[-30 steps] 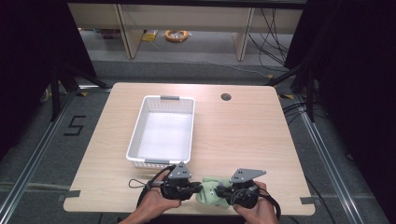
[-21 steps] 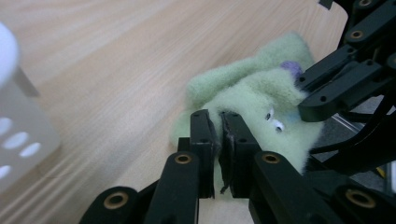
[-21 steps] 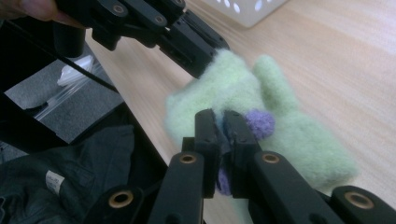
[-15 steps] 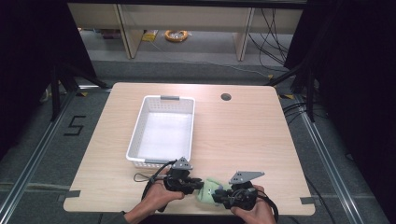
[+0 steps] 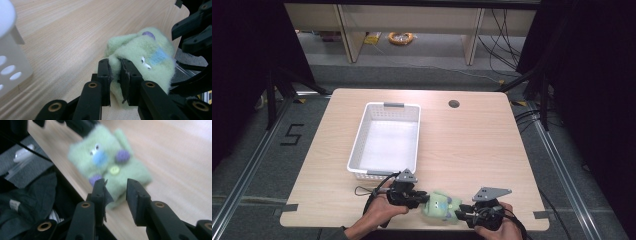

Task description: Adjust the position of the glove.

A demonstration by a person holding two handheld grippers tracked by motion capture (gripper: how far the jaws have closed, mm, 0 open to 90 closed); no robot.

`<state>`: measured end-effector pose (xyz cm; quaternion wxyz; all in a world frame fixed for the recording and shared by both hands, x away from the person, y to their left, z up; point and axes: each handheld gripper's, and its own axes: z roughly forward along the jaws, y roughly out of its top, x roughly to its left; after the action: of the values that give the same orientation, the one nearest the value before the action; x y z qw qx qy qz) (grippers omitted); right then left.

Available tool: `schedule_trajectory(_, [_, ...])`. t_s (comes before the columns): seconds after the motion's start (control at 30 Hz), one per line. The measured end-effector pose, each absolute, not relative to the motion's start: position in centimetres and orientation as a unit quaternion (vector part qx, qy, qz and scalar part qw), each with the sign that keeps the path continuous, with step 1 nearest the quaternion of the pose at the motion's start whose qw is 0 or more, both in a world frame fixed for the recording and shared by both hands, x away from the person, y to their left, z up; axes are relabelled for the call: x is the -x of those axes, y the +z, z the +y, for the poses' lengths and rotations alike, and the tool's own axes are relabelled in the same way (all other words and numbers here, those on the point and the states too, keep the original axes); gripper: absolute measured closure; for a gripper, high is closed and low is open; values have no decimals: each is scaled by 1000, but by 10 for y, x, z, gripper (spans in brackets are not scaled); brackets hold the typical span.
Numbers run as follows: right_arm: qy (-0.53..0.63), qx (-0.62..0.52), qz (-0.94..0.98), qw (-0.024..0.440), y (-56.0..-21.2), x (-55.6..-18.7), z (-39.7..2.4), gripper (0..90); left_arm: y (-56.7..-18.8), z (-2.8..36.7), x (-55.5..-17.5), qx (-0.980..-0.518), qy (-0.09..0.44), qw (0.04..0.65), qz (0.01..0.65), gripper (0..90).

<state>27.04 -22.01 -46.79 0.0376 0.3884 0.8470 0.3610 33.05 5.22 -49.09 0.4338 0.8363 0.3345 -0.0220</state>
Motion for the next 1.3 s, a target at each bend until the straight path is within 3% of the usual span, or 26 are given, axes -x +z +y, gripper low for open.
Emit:
schedule_trajectory(0.17, [337,-390,857,29,-479,-271,-215,680,-491,52,-331,-838,-19,432,333,792])
schedule_trajectory(0.23, [326,-389,861,27,-481,-272,-214,725,-491,53,-331,-838,-19,433,332,800])
schedule_trajectory(0.3, [331,-369,868,38,-481,-272,-214,845,-491,52,-330,-837,-17,434,332,809])
schedule_trajectory(0.4, [332,-357,872,49,-479,-270,-213,900,-488,52,-329,-837,-12,437,330,820])
schedule_trajectory(0.63, [343,-338,876,31,-470,-262,-209,900,-487,52,-331,-832,-18,440,336,817])
schedule_trajectory(0.7, [340,-356,870,24,-471,-262,-210,855,-488,53,-332,-835,-17,439,332,797])
schedule_trajectory(0.77, [333,-382,862,31,-476,-269,-217,737,-490,53,-333,-832,-20,439,340,791])
schedule_trajectory(0.87, [325,-387,863,18,-481,-268,-217,695,-490,53,-333,-834,-20,436,338,798])
schedule_trajectory(0.93, [325,-385,863,16,-486,-268,-212,720,-491,52,-332,-833,-20,436,340,800])
schedule_trajectory(1.07, [319,-372,871,30,-484,-269,-210,852,-490,53,-332,-836,-13,434,337,814])
schedule_trajectory(1.3, [334,-336,879,44,-468,-257,-205,865,-487,52,-331,-834,-14,440,334,833])
